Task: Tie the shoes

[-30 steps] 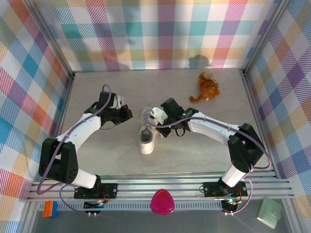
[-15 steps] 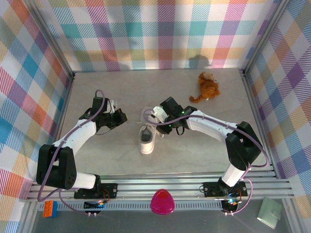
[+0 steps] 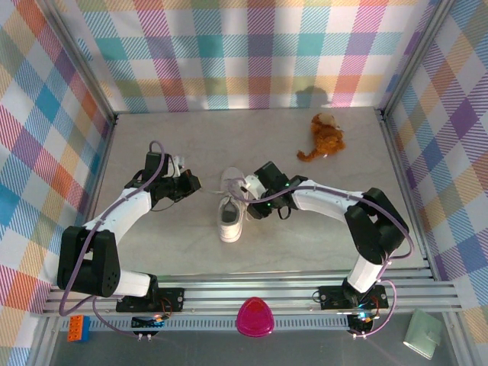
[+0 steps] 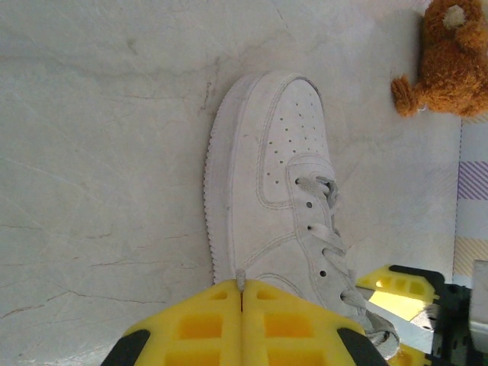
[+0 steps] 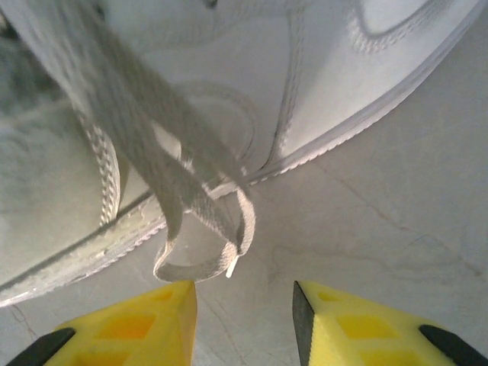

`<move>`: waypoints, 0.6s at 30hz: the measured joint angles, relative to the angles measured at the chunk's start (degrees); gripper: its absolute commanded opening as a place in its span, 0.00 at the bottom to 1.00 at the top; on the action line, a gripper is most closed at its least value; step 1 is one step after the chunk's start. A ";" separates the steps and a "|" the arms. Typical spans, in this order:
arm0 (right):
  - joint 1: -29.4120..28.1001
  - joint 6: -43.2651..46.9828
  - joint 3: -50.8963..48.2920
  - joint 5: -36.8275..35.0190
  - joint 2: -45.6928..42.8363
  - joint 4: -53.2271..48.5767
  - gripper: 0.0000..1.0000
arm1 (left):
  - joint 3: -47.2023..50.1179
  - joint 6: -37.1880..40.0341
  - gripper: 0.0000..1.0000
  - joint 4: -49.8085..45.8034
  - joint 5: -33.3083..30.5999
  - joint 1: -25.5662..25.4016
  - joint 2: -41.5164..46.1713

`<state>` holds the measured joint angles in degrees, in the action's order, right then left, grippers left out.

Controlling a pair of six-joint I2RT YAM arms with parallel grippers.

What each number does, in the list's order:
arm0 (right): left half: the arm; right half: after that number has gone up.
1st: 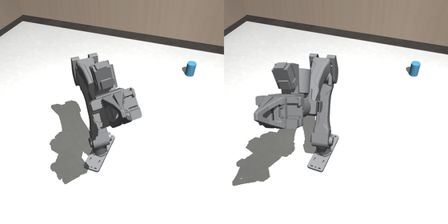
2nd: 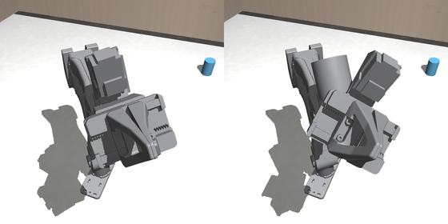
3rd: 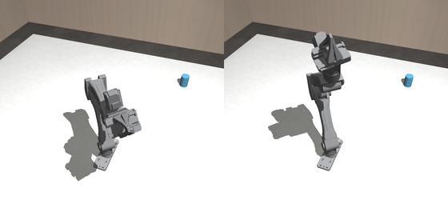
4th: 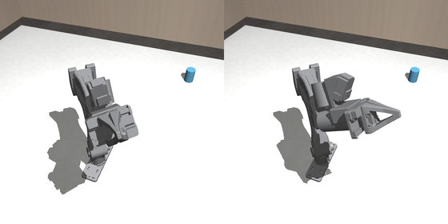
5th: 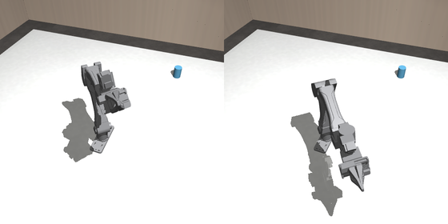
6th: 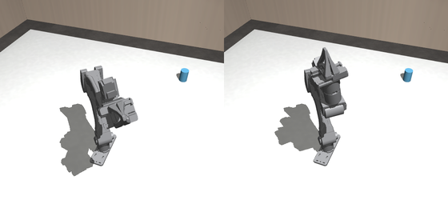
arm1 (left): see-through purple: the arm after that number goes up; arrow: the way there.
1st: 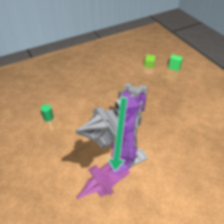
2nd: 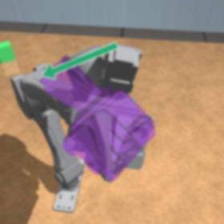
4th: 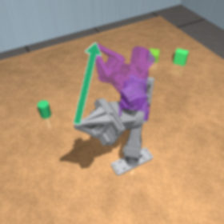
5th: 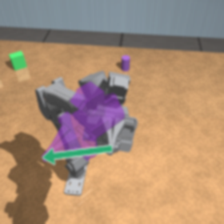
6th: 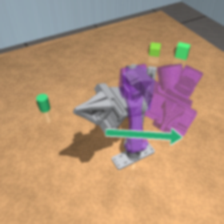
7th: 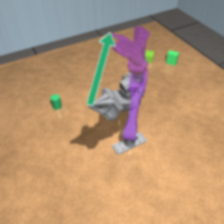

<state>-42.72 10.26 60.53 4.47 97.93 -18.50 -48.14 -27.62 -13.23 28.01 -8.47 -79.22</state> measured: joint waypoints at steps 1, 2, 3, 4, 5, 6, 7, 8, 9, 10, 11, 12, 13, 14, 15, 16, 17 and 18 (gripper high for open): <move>0.00 -0.07 -0.70 0.28 -0.09 0.31 0.41 | 0.00 0.00 0.00 0.00 0.00 0.00 0.00; 0.00 -0.20 -1.49 0.63 -0.31 0.52 0.41 | 0.00 0.02 0.00 0.00 0.00 0.00 0.00; 0.00 -0.37 -2.23 0.96 -0.63 0.72 0.42 | 0.00 0.02 0.00 0.00 -0.02 0.00 0.00; 0.00 -0.42 -2.84 1.31 -0.98 0.96 0.42 | 0.00 0.02 0.00 0.00 -0.02 0.00 0.00; 0.00 -0.46 -3.58 1.84 -1.46 1.25 0.42 | 0.00 0.02 0.00 -0.02 -0.02 0.00 0.00; 0.00 -0.59 -4.33 2.29 -1.99 1.64 0.42 | 0.00 0.02 0.00 0.00 -0.02 0.00 0.00; 0.00 -0.63 -4.94 2.69 -2.47 1.99 0.42 | 0.00 0.00 0.00 -0.02 -0.02 0.00 0.00; -0.02 -0.68 -5.57 3.15 -2.91 2.36 0.42 | 0.00 0.02 0.00 -0.02 -0.02 0.00 0.00; -0.07 -0.68 -5.99 3.61 -3.15 2.64 0.42 | 0.00 0.00 0.00 -0.02 -0.02 0.02 0.00; -0.11 -0.63 -6.19 3.91 -3.17 2.84 0.42 | 0.00 0.02 0.00 -0.02 -0.02 0.02 -0.02; -0.20 -0.57 -6.25 4.20 -3.15 2.95 0.42 | 0.00 0.02 0.00 -0.02 -0.02 0.00 -0.02; -0.33 -0.44 -6.27 4.28 -3.08 3.08 0.43 | 0.00 0.00 0.00 0.00 -0.02 0.00 -0.04; -0.39 -0.35 -6.27 4.44 -3.04 3.26 0.43 | 0.00 0.02 0.00 -0.02 -0.02 0.00 -0.07; -0.52 -0.15 -6.25 4.66 -2.91 3.48 0.43 | 0.00 0.02 0.00 -0.02 -0.02 0.00 -0.11; -0.68 0.11 -6.21 4.81 -2.69 3.56 0.44 | 0.00 0.00 0.00 -0.02 -0.02 0.00 -0.11; -0.83 0.33 -6.21 4.98 -2.40 3.74 0.44 | 0.00 0.00 0.00 -0.02 -0.02 0.00 -0.11; -0.98 0.66 -6.19 5.18 -1.97 3.98 0.44 | 0.00 0.00 0.00 -0.02 -0.02 0.02 -0.11; -1.20 0.96 -6.12 5.25 -1.49 4.15 0.45 | 0.00 0.00 0.00 -0.02 -0.02 0.00 -0.11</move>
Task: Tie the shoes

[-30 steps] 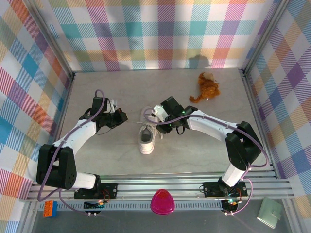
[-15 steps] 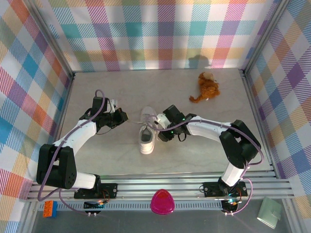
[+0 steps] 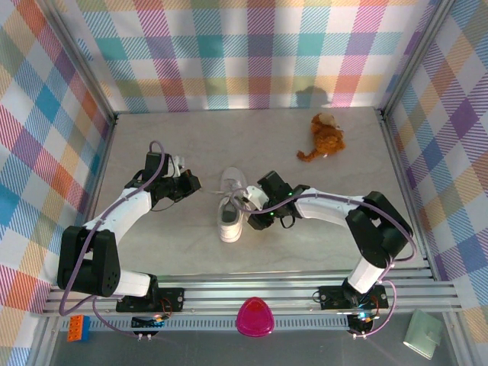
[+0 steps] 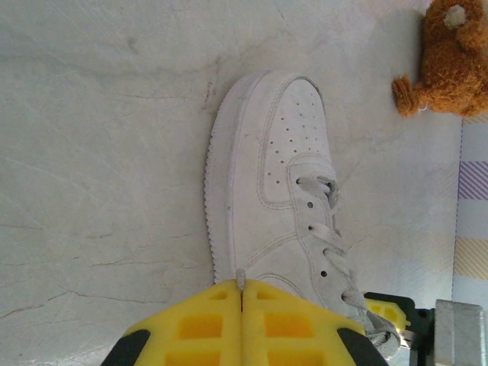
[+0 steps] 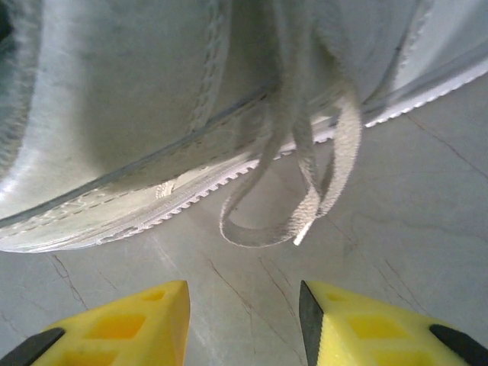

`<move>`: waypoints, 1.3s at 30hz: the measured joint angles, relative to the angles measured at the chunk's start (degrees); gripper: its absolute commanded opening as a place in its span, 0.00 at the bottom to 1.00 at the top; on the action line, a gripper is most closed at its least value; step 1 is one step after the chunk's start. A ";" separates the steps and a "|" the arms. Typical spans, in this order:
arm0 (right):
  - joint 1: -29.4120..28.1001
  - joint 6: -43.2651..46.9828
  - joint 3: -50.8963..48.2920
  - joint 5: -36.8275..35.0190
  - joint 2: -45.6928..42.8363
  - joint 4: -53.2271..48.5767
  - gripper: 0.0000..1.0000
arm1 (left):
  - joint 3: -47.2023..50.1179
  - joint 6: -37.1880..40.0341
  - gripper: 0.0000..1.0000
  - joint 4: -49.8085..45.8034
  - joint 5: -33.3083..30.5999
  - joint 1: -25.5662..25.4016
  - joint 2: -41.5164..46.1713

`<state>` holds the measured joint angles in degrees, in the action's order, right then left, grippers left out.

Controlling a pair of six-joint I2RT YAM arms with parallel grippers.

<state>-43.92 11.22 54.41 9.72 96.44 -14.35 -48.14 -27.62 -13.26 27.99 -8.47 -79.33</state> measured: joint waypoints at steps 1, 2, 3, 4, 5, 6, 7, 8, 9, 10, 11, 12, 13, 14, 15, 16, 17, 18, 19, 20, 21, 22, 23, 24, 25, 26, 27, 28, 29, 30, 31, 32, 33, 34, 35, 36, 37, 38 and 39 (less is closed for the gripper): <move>-0.20 0.15 0.07 0.02 0.50 0.13 0.45 | 0.00 0.00 0.00 -0.04 0.00 0.00 0.00; -0.44 0.24 0.13 0.02 1.07 0.33 0.46 | 0.00 0.00 0.00 -0.07 0.00 0.00 0.00; -0.72 0.24 0.15 0.00 1.64 0.70 0.47 | 0.00 0.02 0.00 -0.09 0.00 0.00 0.00; -0.85 0.22 0.15 0.02 2.05 1.05 0.48 | 0.00 0.00 0.00 -0.09 0.00 0.00 0.00; -1.09 0.22 0.15 0.00 2.51 1.51 0.48 | 0.00 0.00 0.00 -0.11 0.00 0.00 0.00; -1.20 0.22 0.15 0.00 2.91 1.97 0.49 | 0.00 0.02 0.00 -0.11 0.00 0.00 0.00; -1.36 0.22 0.15 0.02 3.19 2.36 0.49 | 0.00 0.02 0.00 -0.11 0.00 0.02 0.00; -1.49 0.22 0.15 -0.02 3.54 2.78 0.50 | 0.00 0.02 0.00 -0.11 0.00 0.00 0.00; -1.60 0.22 0.15 -0.02 3.87 3.19 0.50 | 0.00 0.02 0.00 -0.11 0.00 0.00 0.00; -1.70 0.22 0.15 -0.09 4.15 3.58 0.50 | 0.00 0.02 0.00 -0.11 0.00 0.00 -0.02; -1.84 0.20 0.15 -0.28 4.57 4.11 0.49 | 0.00 0.02 0.00 -0.11 0.00 0.00 -0.07; -1.97 0.17 0.15 -0.63 5.01 4.76 0.48 | 0.00 0.02 0.00 -0.11 0.00 0.00 -0.11; -2.05 0.13 0.15 -1.09 5.44 5.42 0.46 | 0.00 0.02 0.00 -0.13 0.00 0.00 -0.17; -2.19 -0.13 0.15 -1.73 5.66 6.12 0.41 | 0.00 0.02 0.00 -0.11 0.00 0.00 -0.22; -2.25 -0.59 0.15 -2.86 5.77 6.93 0.33 | 0.00 0.02 0.00 -0.13 0.00 0.00 -0.28; -2.25 -0.87 0.11 -3.98 5.86 7.87 0.22 | 0.00 0.02 0.00 -0.11 0.00 0.00 -0.33; -2.27 -1.11 -0.24 -5.44 5.90 9.40 0.09 | 0.00 0.02 0.00 -0.13 0.00 0.00 -0.33; -2.29 -1.53 -1.14 -7.17 5.73 11.45 0.01 | 0.00 0.02 0.00 -0.13 0.00 0.02 -0.33; -2.29 -1.77 -2.19 -8.87 5.44 13.11 0.00 | 0.00 0.02 0.00 -0.11 0.00 0.02 -0.33; -2.29 -2.12 -3.78 -10.69 4.79 15.10 0.00 | 0.00 0.04 0.00 -0.13 0.00 0.02 -0.33; -2.29 -2.27 -5.29 -12.66 3.67 16.48 0.00 | 0.00 0.04 0.00 -0.15 0.00 0.02 -0.33; -2.29 -2.23 -6.56 -14.21 2.45 17.14 0.00 | 0.00 0.07 0.00 -0.15 0.00 0.04 -0.33; -2.29 -2.21 -7.80 -15.87 0.94 17.64 0.00 | 0.00 0.13 0.00 -0.15 0.00 0.13 -0.33; -2.27 -2.16 -8.76 -17.40 -0.76 18.05 0.00 | 0.00 0.24 0.00 -0.15 0.00 0.17 -0.33; -2.27 -2.12 -9.22 -18.45 -2.14 18.16 0.00 | 0.00 0.31 0.00 -0.17 0.02 0.31 -0.33; -2.27 -1.92 -9.44 -19.50 -3.72 18.21 0.00 | 0.00 0.44 0.00 -0.22 0.00 0.42 -0.31; -2.27 -1.70 -9.42 -20.33 -5.20 18.36 0.00 | 0.00 0.48 0.00 -0.22 0.00 0.57 -0.31; -2.27 -1.49 -9.42 -20.85 -6.27 18.53 0.00 | 0.00 0.57 0.00 -0.24 0.02 0.70 -0.26; -2.27 -1.31 -9.40 -21.35 -7.37 18.62 0.00 | 0.00 0.70 0.00 -0.31 0.00 0.79 -0.20; -2.27 -1.20 -9.31 -21.75 -8.20 18.60 0.00 | 0.00 0.92 0.00 -0.35 0.00 0.87 -0.09; -2.27 -1.07 -9.25 -21.97 -8.59 18.58 0.00 | 0.00 1.16 0.00 -0.39 0.00 0.90 0.02; -2.27 -0.87 -9.09 -22.29 -8.85 18.34 0.00 | -0.02 1.46 0.00 -0.42 -0.02 0.92 0.13; -2.27 -0.66 -8.92 -22.60 -8.90 17.94 0.00 | -0.02 1.64 0.00 -0.55 -0.04 0.92 0.26; -2.27 -0.50 -8.79 -22.82 -8.90 17.49 0.00 | -0.02 1.81 0.00 -0.83 -0.07 0.92 0.42; -2.27 -0.33 -8.63 -23.15 -8.90 16.72 0.00 | -0.11 2.12 0.00 -1.62 -0.17 0.92 0.68; -2.25 -0.17 -8.50 -23.43 -8.90 16.06 0.00 | -0.11 2.54 0.00 -2.32 -0.26 0.92 1.01; -2.12 -0.02 -8.37 -23.69 -8.90 15.52 0.00 | -0.13 2.91 0.00 -2.89 -0.44 0.92 1.29; -1.90 0.04 -8.20 -23.87 -8.90 14.69 0.00 | -0.13 3.19 0.00 -3.48 -0.68 0.92 1.62; -1.60 0.11 -7.96 -24.09 -8.90 13.90 0.00 | -0.13 3.43 0.00 -4.00 -0.81 0.98 1.92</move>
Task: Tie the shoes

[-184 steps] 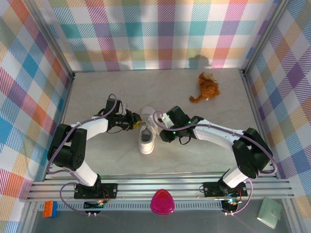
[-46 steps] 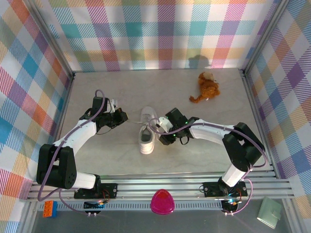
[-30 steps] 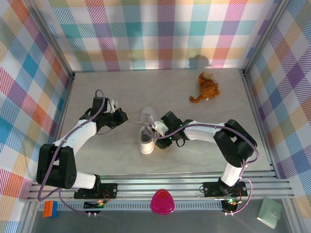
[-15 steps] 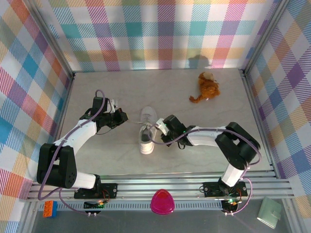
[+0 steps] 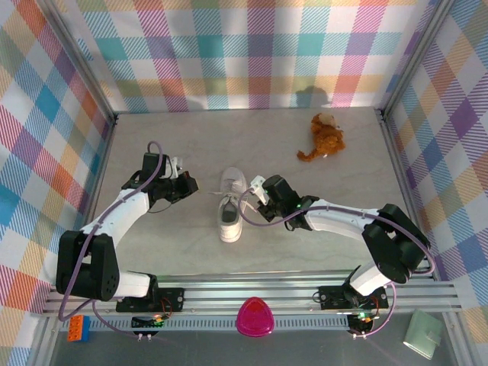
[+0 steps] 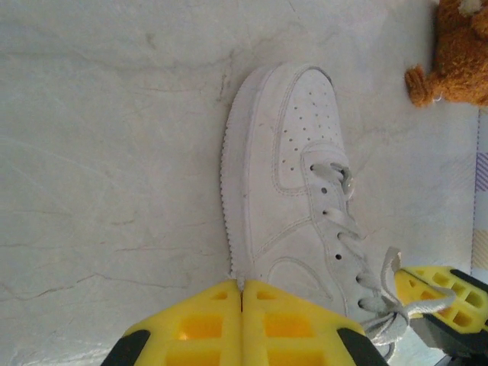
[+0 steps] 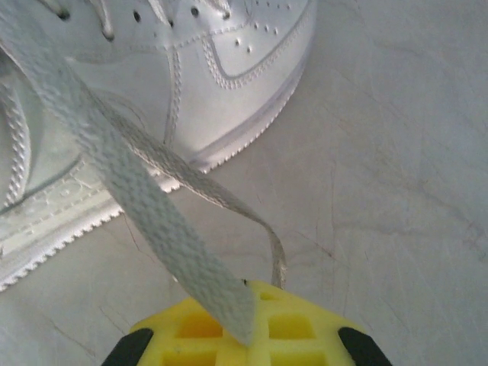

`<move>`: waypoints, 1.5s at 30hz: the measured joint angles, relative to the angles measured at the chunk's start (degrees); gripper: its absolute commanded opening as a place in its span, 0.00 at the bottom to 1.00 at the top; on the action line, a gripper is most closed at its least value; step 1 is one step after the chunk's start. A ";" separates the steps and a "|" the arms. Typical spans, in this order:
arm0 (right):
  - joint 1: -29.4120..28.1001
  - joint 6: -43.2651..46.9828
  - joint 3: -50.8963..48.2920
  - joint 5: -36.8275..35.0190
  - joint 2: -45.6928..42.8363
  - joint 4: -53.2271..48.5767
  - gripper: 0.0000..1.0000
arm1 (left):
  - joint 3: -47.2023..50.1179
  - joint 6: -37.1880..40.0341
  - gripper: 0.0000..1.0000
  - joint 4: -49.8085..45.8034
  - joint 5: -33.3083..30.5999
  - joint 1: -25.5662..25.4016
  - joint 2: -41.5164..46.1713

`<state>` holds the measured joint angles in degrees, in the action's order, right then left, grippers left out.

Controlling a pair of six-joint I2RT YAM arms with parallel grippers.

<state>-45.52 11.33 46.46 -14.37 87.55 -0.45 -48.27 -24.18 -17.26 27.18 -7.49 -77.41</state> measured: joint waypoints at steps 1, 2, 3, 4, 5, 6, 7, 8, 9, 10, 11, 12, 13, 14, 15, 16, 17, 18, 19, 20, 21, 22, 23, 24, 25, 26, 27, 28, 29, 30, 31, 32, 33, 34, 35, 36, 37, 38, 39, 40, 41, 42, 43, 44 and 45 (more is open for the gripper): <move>0.24 0.11 0.22 0.00 0.00 -0.63 0.00 | 0.00 0.04 0.00 -0.26 -0.11 0.07 0.22; 0.55 0.13 0.50 0.02 0.00 -1.46 0.00 | 0.00 0.04 0.00 -0.61 -0.24 0.22 0.37; 1.01 0.17 0.81 0.04 0.00 -2.29 0.00 | 0.02 0.04 0.00 -0.68 -0.26 0.42 0.44; 1.51 0.26 0.96 0.07 -0.11 -2.93 0.00 | 0.02 0.07 0.00 -0.68 -0.24 0.55 0.44; 2.10 0.31 1.09 0.11 -0.42 -3.67 0.00 | 0.02 0.09 0.00 -0.68 -0.24 0.70 0.44; 2.86 0.33 1.14 0.35 -0.94 -4.61 0.00 | 0.02 0.28 0.00 -0.70 -0.24 0.83 0.44; 3.43 0.33 1.16 0.52 -1.46 -5.27 0.00 | 0.02 0.48 0.00 -0.70 -0.24 0.90 0.42; 4.09 0.33 1.25 0.79 -2.01 -6.10 0.00 | 0.02 0.83 0.00 -0.68 -0.22 0.94 0.37; 4.76 0.35 1.42 1.18 -2.54 -6.97 0.00 | 0.04 1.16 0.00 -0.68 -0.22 0.94 0.26; 5.27 0.35 1.70 1.62 -2.80 -7.67 0.00 | 0.09 1.36 0.00 -0.63 -0.22 1.01 0.09; 5.77 0.35 2.03 2.12 -2.89 -8.39 0.00 | 0.20 1.53 0.00 -0.61 -0.13 1.11 -0.13; 6.21 0.33 2.34 2.84 -2.86 -9.16 0.00 | 0.48 1.57 0.00 -0.46 -0.02 1.33 -0.37; 6.54 0.33 2.56 3.32 -2.86 -9.86 0.00 | 0.85 1.57 0.00 -0.26 0.02 1.62 -0.57; 6.86 0.33 2.75 4.00 -2.86 -10.75 0.00 | 1.40 1.57 0.00 -0.04 0.15 1.88 -0.79; 7.02 0.35 2.86 4.59 -2.84 -11.34 0.00 | 2.25 1.55 0.00 0.35 0.17 2.10 -0.92; 7.17 0.37 2.95 5.14 -2.75 -11.96 0.00 | 2.97 1.53 0.00 0.76 0.22 2.27 -0.98; 7.26 0.37 3.17 5.79 -2.58 -12.74 0.00 | 3.78 1.53 0.00 1.05 0.28 2.38 -1.01; 7.30 0.37 3.45 6.32 -2.27 -13.38 0.00 | 4.39 1.53 0.00 1.36 0.37 2.49 -1.01; 7.32 0.37 3.74 6.67 -1.97 -13.84 0.00 | 4.83 1.49 0.00 1.66 0.39 2.54 -1.01; 7.39 0.39 4.04 7.17 -1.57 -14.27 0.00 | 5.35 1.49 0.00 2.25 0.42 2.62 -1.01; 7.48 0.52 4.37 7.58 -1.18 -14.75 0.00 | 5.68 1.49 0.00 2.62 0.42 2.69 -1.01; 7.63 0.68 4.72 7.93 -0.87 -15.19 0.00 | 5.90 1.46 0.00 2.82 0.42 2.78 -1.01; 7.76 0.85 5.07 8.28 -0.61 -15.58 0.00 | 6.12 1.40 0.00 3.15 0.37 2.80 -1.01; 8.02 1.16 5.57 8.61 -0.35 -16.26 0.00 | 6.32 1.31 0.00 3.52 0.37 2.80 -1.01; 8.20 1.27 5.99 8.87 -0.20 -16.63 0.00 | 6.56 1.29 0.00 3.93 0.35 2.82 -1.01; 8.50 1.44 6.64 9.18 0.02 -17.35 0.00 | 6.82 1.27 0.00 4.17 0.33 2.86 -0.96; 8.81 1.62 7.21 9.42 0.17 -17.79 0.00 | 7.17 1.18 0.00 4.39 0.35 2.93 -0.87; 9.07 1.62 7.63 9.57 0.31 -18.12 0.00 | 7.56 1.09 0.00 4.61 0.42 3.13 -0.81; 9.40 1.64 8.15 9.92 0.46 -18.56 0.00 | 8.07 1.07 0.00 5.05 0.42 3.37 -0.74; 9.66 1.64 8.52 10.23 0.70 -18.88 0.00 | 8.44 1.05 0.00 5.42 0.55 3.56 -0.72; 9.97 1.64 8.87 10.62 0.94 -19.10 0.00 | 8.94 1.01 0.00 5.66 0.81 3.91 -0.72; 10.14 1.64 9.14 10.95 1.20 -19.43 0.00 | 9.40 0.90 0.00 5.92 1.14 4.15 -0.72; 10.23 1.64 9.38 11.34 1.44 -19.76 0.00 | 9.84 0.85 0.00 6.27 1.49 4.37 -0.72; 10.27 1.66 9.64 11.74 1.73 -20.15 0.00 | 10.21 0.83 0.00 6.60 1.73 4.55 -0.74; 10.27 1.64 9.90 12.22 2.05 -20.55 0.00 | 10.54 0.66 0.00 6.95 1.95 4.66 -0.74; 10.27 1.64 10.14 12.61 2.36 -20.87 0.00 | 10.71 0.50 0.00 7.15 2.03 4.70 -0.74; 10.27 1.64 10.38 12.96 2.71 -21.24 0.00 | 10.84 0.33 0.00 7.37 2.16 4.70 -0.74; 10.27 1.62 10.51 13.20 2.97 -21.49 0.00 | 10.99 0.02 0.00 7.72 2.27 4.70 -0.74; 10.32 1.62 10.56 13.46 3.15 -21.73 0.00 | 11.10 -0.24 0.00 8.02 2.32 4.74 -0.74; 10.34 1.60 10.56 13.62 3.17 -21.84 0.00 | 11.19 -0.31 0.00 8.28 2.32 4.76 -0.74; 10.36 1.60 10.56 13.90 3.17 -21.97 0.00 | 11.21 -0.42 0.00 8.50 2.32 4.79 -0.72; 10.47 1.60 10.60 14.38 3.17 -22.01 0.01 | 11.21 -0.44 0.00 8.57 2.32 4.81 -0.72; 10.64 1.57 10.71 14.95 3.17 -22.16 0.14 | 11.21 -0.46 0.14 8.59 2.34 4.87 -0.74; 10.86 1.36 10.82 15.43 3.15 -22.34 0.33 | 11.19 -0.39 0.29 8.59 2.36 4.92 -0.72; 11.15 1.33 11.04 16.02 3.06 -22.62 0.45 | 10.97 -0.42 0.39 8.24 1.99 4.96 -0.72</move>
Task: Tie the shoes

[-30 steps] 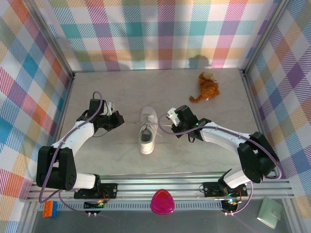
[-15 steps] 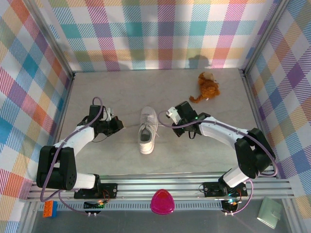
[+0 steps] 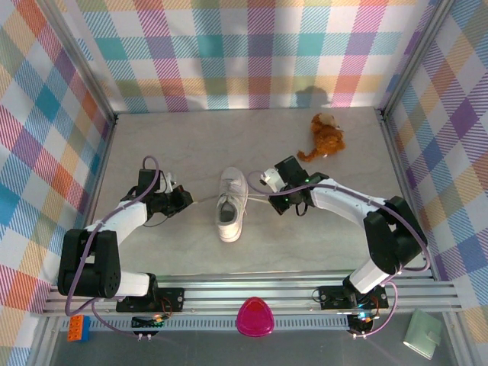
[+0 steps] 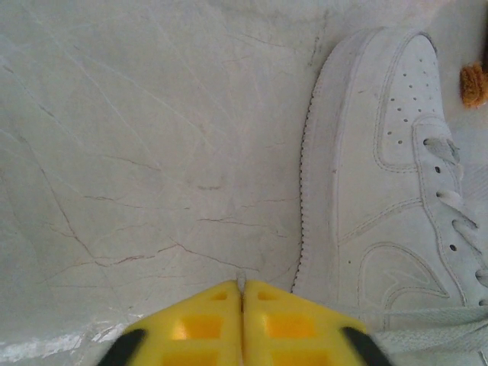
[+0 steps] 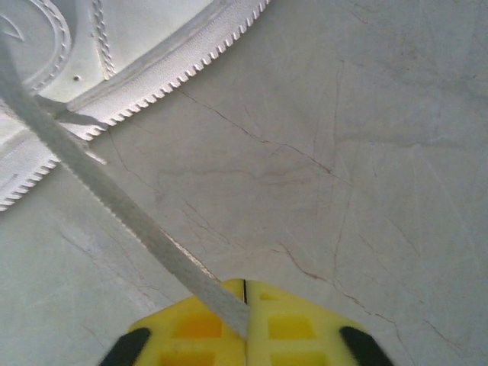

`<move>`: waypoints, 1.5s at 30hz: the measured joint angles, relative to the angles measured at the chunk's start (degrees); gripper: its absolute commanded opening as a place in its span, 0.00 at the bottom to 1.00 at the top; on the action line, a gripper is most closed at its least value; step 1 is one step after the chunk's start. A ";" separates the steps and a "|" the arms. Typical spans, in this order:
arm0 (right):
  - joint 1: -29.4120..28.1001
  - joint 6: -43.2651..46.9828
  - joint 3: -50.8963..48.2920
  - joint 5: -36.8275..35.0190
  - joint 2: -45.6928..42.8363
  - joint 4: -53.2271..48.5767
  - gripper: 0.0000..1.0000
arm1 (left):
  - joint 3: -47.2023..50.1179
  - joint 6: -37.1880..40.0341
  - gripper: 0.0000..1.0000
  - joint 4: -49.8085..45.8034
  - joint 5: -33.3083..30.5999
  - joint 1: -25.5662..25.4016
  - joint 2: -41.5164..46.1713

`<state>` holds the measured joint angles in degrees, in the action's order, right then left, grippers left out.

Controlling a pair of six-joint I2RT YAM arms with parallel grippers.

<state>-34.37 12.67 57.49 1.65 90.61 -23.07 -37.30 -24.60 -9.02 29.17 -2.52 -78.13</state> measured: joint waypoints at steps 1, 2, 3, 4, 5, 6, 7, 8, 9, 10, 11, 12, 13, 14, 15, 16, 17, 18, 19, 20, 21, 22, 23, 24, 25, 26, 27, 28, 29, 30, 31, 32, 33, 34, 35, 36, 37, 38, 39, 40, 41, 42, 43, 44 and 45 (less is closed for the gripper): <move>0.26 -0.02 0.07 0.22 -0.11 -0.22 0.49 | -0.20 -0.11 0.44 -0.42 -0.39 0.17 0.00; 0.63 -0.15 0.07 0.55 -0.50 -0.59 0.51 | -0.81 0.11 0.47 -1.51 -1.16 0.55 0.11; 0.87 -0.28 0.07 0.63 -1.01 -0.98 0.52 | -1.46 0.20 0.47 -2.62 -2.05 0.83 0.46; 1.11 -0.46 0.07 0.63 -1.70 -1.31 0.53 | -2.12 0.28 0.48 -3.65 -2.82 0.98 1.05; 1.44 -0.74 0.07 0.61 -2.56 -1.62 0.54 | -2.93 0.35 0.48 -4.70 -3.63 1.16 2.01; 1.75 -1.22 0.07 0.59 -3.78 -1.88 0.55 | -3.87 0.52 0.48 -5.86 -4.50 1.36 3.37; 2.05 -1.51 0.07 0.59 -5.07 -2.05 0.55 | -4.70 0.72 0.48 -6.69 -4.96 1.51 4.52; 2.38 -1.81 0.07 0.57 -6.64 -2.14 0.56 | -5.81 1.14 0.48 -7.58 -5.57 1.64 5.88; 2.73 -2.08 0.07 0.57 -8.15 -2.14 0.56 | -6.93 1.62 0.48 -8.28 -6.05 1.75 6.91; 3.04 -2.36 0.07 0.55 -9.57 -2.16 0.56 | -7.89 1.90 0.47 -8.87 -6.21 1.84 7.48; 3.34 -2.78 0.09 0.57 -10.82 -2.16 0.56 | -8.85 2.23 0.47 -9.16 -6.34 1.84 7.82; 3.58 -3.02 0.09 0.57 -11.96 -2.14 0.56 | -9.55 2.51 0.46 -9.33 -6.34 1.88 7.93; 3.74 -3.23 0.09 0.55 -12.70 -2.14 0.56 | -9.92 2.75 0.46 -9.35 -6.34 1.88 7.91; 3.89 -3.50 0.09 0.46 -13.18 -2.16 0.56 | -10.05 3.06 0.46 -9.57 -6.34 1.88 7.91; 4.00 -3.91 0.07 0.33 -13.51 -2.16 0.56 | -10.05 3.23 0.46 -10.16 -6.34 1.88 7.91; 4.04 -4.37 0.02 0.00 -13.81 -2.16 0.56 | -10.05 3.50 0.46 -10.86 -6.36 1.88 7.91; 4.07 -4.61 -0.13 -0.33 -14.08 -2.10 0.57 | -10.08 3.76 0.46 -11.41 -6.36 1.88 7.91; 4.11 -4.90 -0.44 -0.85 -14.56 -2.05 0.59 | -10.29 4.39 0.47 -12.26 -6.58 1.88 7.91; 4.11 -5.09 -0.94 -1.66 -15.34 -2.03 0.62 | -10.71 5.14 0.48 -13.35 -7.06 1.88 7.96; 4.20 -5.55 -1.46 -2.56 -16.13 -1.95 0.65 | -11.15 5.90 0.50 -14.14 -7.69 1.88 8.07; 4.39 -6.14 -2.14 -3.78 -17.38 -1.90 0.70 | -11.89 6.86 0.52 -15.32 -8.72 1.88 8.46; 4.44 -6.80 -2.84 -5.46 -18.78 -1.79 0.88 | -12.70 7.85 0.57 -16.41 -9.94 1.88 9.01; 4.50 -7.02 -3.45 -6.88 -19.98 -1.55 0.99 | -13.57 8.94 0.62 -17.27 -11.32 1.88 9.81; 4.81 -7.69 -4.31 -8.85 -21.64 -1.05 0.99 | -14.38 10.01 0.71 -17.77 -12.90 1.90 10.88; 5.27 -7.87 -5.31 -11.17 -23.37 -0.37 0.99 | -14.99 11.65 0.79 -17.84 -14.51 1.90 12.52; 5.86 -8.15 -6.10 -12.94 -24.74 0.17 0.99 | -15.10 12.96 0.85 -17.64 -15.87 1.92 14.10; 6.73 -8.50 -6.97 -14.73 -26.16 0.79 0.99 | -15.06 14.34 0.90 -17.44 -17.51 1.92 16.06; 7.98 -8.94 -8.00 -16.44 -27.52 1.55 0.99 | -14.69 15.82 0.91 -16.92 -19.47 1.92 18.34; 9.14 -9.27 -8.87 -17.66 -28.44 2.16 0.99 | -14.19 16.63 0.94 -16.26 -21.00 1.92 20.00; 10.62 -9.57 -10.12 -18.93 -29.44 3.10 0.99 | -13.35 17.55 0.95 -15.26 -23.04 1.92 21.97; 12.11 -9.94 -11.50 -20.02 -30.32 4.07 0.99 | -12.17 18.16 0.95 -14.12 -25.03 1.92 23.65; 13.16 -10.38 -13.00 -20.83 -31.08 5.33 0.99 | -11.04 18.36 0.95 -13.11 -26.91 1.92 24.76; 14.38 -10.71 -15.43 -21.92 -32.24 7.26 0.99 | -9.40 18.43 0.96 -11.85 -29.11 1.92 25.73; 15.39 -10.84 -18.10 -22.97 -33.53 9.33 0.99 | -7.56 18.45 1.00 -10.43 -31.15 1.95 26.18; 16.11 -10.75 -21.38 -23.80 -35.01 12.15 0.99 | -5.95 18.58 1.00 -8.96 -32.37 1.95 26.18; 16.68 -10.47 -25.22 -24.46 -36.54 15.63 0.99 | -4.17 19.17 1.00 -7.34 -33.16 1.95 25.88; 17.14 -10.08 -29.31 -25.05 -37.94 19.04 0.99 | -2.16 19.52 1.00 -5.60 -33.68 1.95 25.31; 17.68 -9.86 -32.74 -25.29 -38.71 21.79 0.99 | -0.35 19.54 1.00 -4.09 -34.05 1.95 24.63; 18.51 -9.81 -35.78 -25.29 -38.80 24.00 0.99 | 1.51 19.54 1.00 -2.67 -34.32 1.95 23.89; 19.15 -9.88 -37.40 -25.18 -38.32 24.90 0.99 | 3.50 19.52 1.00 -0.87 -34.40 1.95 23.30; 20.02 -10.08 -38.60 -25.03 -37.27 25.81 0.99 | 5.99 19.52 1.00 1.36 -34.40 1.95 22.91; 20.83 -10.19 -39.06 -24.79 -35.95 27.02 0.99 | 8.66 19.54 1.00 3.93 -34.40 1.95 22.84; 21.33 -10.32 -39.10 -24.41 -34.69 28.37 0.99 | 11.19 19.54 1.00 6.56 -34.40 1.95 22.97; 21.90 -10.34 -39.15 -23.91 -33.16 30.97 0.99 | 14.14 19.54 1.00 9.60 -34.40 1.95 23.21; 22.34 -10.32 -39.19 -23.21 -31.78 33.73 0.99 | 17.16 19.52 1.00 12.76 -34.32 1.95 23.45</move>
<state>-12.03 2.35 18.31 -21.56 58.83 10.66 -20.14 -5.08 3.75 -5.15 -0.58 -54.68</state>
